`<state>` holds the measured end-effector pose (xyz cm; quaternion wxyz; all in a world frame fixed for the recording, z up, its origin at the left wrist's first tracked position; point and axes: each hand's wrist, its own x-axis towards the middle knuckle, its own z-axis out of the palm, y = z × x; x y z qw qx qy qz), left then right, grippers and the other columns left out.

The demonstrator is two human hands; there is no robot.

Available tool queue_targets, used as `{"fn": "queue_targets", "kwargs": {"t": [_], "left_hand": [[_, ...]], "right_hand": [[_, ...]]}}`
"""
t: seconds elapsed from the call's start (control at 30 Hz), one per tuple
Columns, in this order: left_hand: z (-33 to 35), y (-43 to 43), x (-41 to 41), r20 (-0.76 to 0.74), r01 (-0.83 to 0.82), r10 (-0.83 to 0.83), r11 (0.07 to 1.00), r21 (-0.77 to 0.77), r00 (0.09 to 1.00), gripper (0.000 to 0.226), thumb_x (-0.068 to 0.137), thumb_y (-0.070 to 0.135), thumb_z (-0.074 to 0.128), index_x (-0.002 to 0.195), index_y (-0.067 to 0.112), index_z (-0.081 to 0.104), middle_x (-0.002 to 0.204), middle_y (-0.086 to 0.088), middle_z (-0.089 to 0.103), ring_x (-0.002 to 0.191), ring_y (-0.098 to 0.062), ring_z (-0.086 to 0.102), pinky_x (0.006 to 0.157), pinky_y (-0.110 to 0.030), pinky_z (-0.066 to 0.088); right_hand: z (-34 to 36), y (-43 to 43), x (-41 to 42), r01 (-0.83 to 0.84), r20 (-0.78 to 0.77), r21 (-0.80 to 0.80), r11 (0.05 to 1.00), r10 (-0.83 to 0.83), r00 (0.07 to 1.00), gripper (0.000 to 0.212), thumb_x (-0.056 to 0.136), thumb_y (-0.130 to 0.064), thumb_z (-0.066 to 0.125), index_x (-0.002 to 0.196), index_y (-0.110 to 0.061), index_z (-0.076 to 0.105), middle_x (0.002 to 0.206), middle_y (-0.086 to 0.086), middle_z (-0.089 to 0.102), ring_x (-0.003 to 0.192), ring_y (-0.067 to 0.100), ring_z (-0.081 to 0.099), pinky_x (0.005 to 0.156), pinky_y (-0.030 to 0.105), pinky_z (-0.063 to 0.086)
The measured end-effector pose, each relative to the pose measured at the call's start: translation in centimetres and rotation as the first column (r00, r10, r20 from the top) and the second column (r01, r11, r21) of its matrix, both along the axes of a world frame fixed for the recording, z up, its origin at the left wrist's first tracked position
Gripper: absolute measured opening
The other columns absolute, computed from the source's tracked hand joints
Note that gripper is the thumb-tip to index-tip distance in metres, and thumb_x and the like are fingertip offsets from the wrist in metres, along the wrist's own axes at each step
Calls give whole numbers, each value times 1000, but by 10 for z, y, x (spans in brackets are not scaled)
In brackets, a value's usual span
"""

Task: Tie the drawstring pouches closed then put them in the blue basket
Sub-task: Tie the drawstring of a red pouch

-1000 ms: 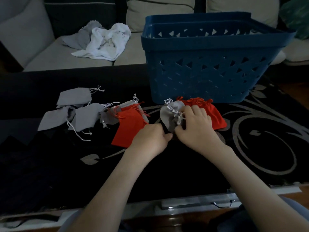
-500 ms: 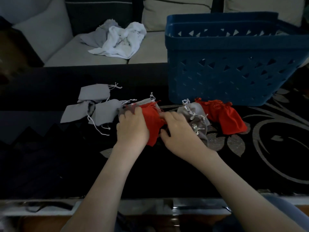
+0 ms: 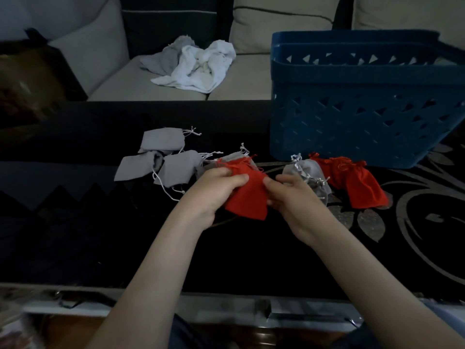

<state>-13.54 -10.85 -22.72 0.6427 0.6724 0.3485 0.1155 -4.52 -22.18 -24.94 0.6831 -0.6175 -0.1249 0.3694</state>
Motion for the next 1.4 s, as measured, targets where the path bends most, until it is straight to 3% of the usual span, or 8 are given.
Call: {"fn": "queue_targets", "kwargs": {"t": [0.07, 0.23, 0.37, 0.73, 0.9, 1.07, 1.2, 1.4], "left_hand": [[3, -1, 0, 58, -10, 11, 1000, -12, 998, 9, 89, 15, 61, 91, 20, 68, 81, 0, 70, 76, -14, 64, 71, -26, 48], [6, -3, 3, 49, -1, 3, 999, -37, 999, 20, 95, 32, 53, 108, 29, 67, 105, 3, 70, 96, -15, 65, 79, -29, 50], [5, -12, 9, 116, -14, 16, 1000, -14, 993, 31, 97, 46, 45, 99, 30, 72, 105, 3, 72, 102, -16, 65, 93, -37, 51], [10, -26, 22, 206, -130, 154, 983, -127, 966, 32, 100, 42, 41, 98, 32, 71, 105, -4, 71, 96, -21, 67, 78, -39, 57], [12, -28, 26, 225, -175, 203, 975, -136, 953, 31, 100, 38, 43, 95, 29, 72, 101, -4, 71, 92, -19, 68, 68, -32, 57], [12, -31, 31, 235, -218, 245, 966, -136, 940, 29, 99, 33, 46, 91, 26, 72, 97, -5, 72, 86, -18, 68, 57, -25, 52], [15, -34, 35, 262, -250, 283, 956, -150, 923, 29, 100, 31, 45, 89, 22, 71, 76, 7, 70, 61, 2, 65, 47, -12, 45], [16, -31, 35, 302, -274, 303, 952, -136, 904, 25, 99, 20, 48, 84, 16, 67, 71, 3, 63, 50, 3, 56, 44, -10, 41]], "right_hand": [[4, -1, 3, -25, -14, 82, 996, 26, 1000, 19, 98, -14, 48, 81, -9, 55, 60, -4, 56, 57, 8, 48, 58, 20, 41], [9, -6, 9, -19, 94, 131, 991, 7, 996, 22, 100, -13, 43, 99, -7, 64, 73, 2, 61, 60, 8, 52, 53, 15, 43], [10, -11, 12, 21, 114, 141, 990, -37, 993, 19, 99, -11, 45, 97, -6, 63, 72, 3, 60, 61, 8, 52, 51, 13, 44], [16, -18, 17, 87, 61, 247, 965, -106, 993, 15, 96, -5, 47, 90, -9, 60, 67, -2, 64, 57, 6, 60, 53, 16, 48], [16, -19, 22, 131, 33, 247, 960, -143, 989, 16, 98, -10, 47, 94, -13, 62, 76, 1, 65, 70, 10, 62, 61, 19, 50], [18, -23, 23, 164, -14, 274, 948, -166, 986, 14, 98, -9, 46, 99, -9, 61, 73, 2, 63, 64, 9, 60, 59, 18, 49], [19, -28, 26, 194, -10, 276, 942, -199, 980, 14, 95, -4, 49, 105, -5, 60, 76, 5, 60, 60, 9, 57, 53, 16, 48], [24, -35, 29, 228, 10, 340, 913, -246, 969, 19, 90, 8, 52, 101, -6, 58, 66, -1, 61, 57, 6, 61, 55, 15, 50]]}}
